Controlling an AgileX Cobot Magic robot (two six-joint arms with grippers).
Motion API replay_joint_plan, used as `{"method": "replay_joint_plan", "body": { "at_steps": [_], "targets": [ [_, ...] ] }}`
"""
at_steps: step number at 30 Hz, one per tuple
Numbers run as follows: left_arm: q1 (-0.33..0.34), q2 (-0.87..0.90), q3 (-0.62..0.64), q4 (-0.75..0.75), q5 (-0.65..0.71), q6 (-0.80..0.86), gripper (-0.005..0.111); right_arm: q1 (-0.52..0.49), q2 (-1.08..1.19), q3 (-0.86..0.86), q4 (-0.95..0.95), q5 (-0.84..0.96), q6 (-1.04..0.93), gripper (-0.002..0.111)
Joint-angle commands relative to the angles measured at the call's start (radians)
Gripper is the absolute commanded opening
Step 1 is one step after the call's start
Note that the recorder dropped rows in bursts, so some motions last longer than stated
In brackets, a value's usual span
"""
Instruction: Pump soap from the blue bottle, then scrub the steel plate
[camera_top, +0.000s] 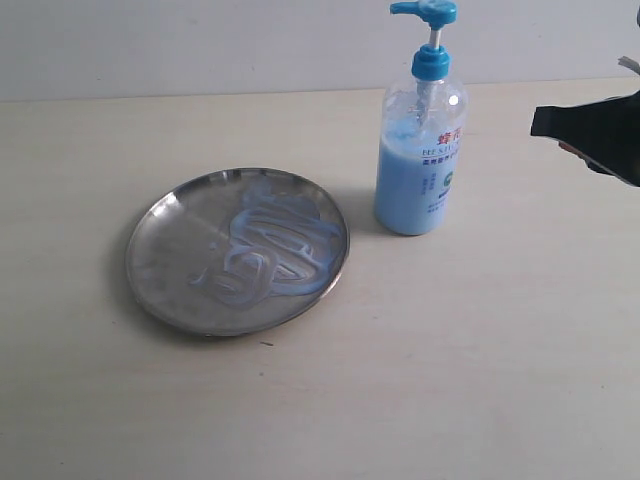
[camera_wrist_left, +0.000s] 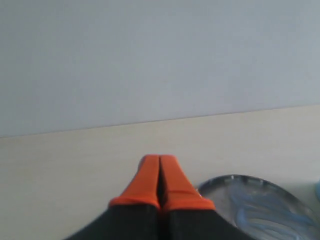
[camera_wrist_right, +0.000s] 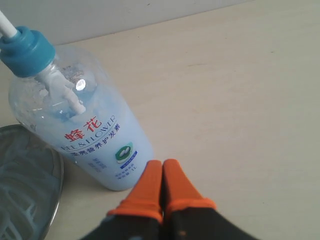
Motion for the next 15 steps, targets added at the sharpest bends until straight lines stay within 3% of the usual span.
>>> {"method": "replay_joint_plan", "body": {
  "at_steps": [1, 6, 15],
  "targets": [
    [0.090, -0.151, 0.099, 0.001, -0.031, 0.001, 0.000, -0.004, -0.002, 0.004, -0.004, -0.017, -0.010, 0.000],
    [0.166, -0.357, 0.221, 0.001, -0.031, 0.001, 0.000, -0.004, -0.002, 0.004, -0.004, -0.017, -0.010, 0.000],
    [0.132, -0.664, 0.416, 0.023, -0.044, 0.001, 0.000, -0.004, -0.002, 0.004, -0.004, -0.017, -0.010, 0.000]
  ]
}}
